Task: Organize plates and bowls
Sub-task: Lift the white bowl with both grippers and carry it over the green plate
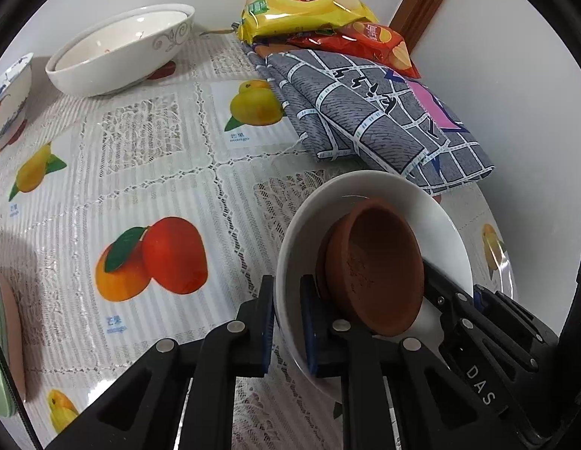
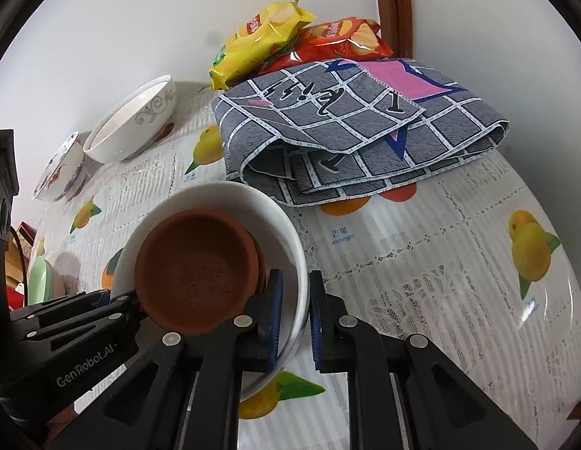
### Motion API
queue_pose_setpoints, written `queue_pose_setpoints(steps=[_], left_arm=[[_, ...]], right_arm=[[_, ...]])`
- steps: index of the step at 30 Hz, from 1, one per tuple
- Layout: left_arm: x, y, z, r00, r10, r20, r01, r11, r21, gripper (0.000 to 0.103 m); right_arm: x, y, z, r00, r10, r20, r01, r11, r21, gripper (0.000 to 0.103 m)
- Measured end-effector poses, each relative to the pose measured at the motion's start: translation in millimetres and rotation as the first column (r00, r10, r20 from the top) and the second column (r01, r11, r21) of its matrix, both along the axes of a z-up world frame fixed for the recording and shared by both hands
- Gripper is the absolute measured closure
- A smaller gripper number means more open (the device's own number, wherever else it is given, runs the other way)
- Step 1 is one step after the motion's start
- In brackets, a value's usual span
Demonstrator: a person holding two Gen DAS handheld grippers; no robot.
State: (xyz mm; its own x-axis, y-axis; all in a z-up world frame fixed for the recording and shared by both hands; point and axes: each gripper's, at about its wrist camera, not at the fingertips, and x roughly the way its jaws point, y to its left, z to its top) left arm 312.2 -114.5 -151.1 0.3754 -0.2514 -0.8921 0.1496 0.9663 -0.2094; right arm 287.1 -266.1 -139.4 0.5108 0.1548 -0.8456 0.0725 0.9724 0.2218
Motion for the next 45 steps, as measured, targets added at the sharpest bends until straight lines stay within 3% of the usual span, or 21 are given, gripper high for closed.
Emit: queue_pose_setpoints(steps=[26,45], left_arm=[[-36,52,66,0.994,0.071,0.086,-0.072,0.997,0.004,0.09],[-52,92,75,0.988,0.123,0.093,-0.123,0.992,-0.002,0.09]], right_arm=[[-25,48,66,0.997,0.03,0.072,-0.031,0.999,0.023,0.091],[-33,84,78,0.995,0.066,0.081,-0.069,0.997,0.039,0.091]])
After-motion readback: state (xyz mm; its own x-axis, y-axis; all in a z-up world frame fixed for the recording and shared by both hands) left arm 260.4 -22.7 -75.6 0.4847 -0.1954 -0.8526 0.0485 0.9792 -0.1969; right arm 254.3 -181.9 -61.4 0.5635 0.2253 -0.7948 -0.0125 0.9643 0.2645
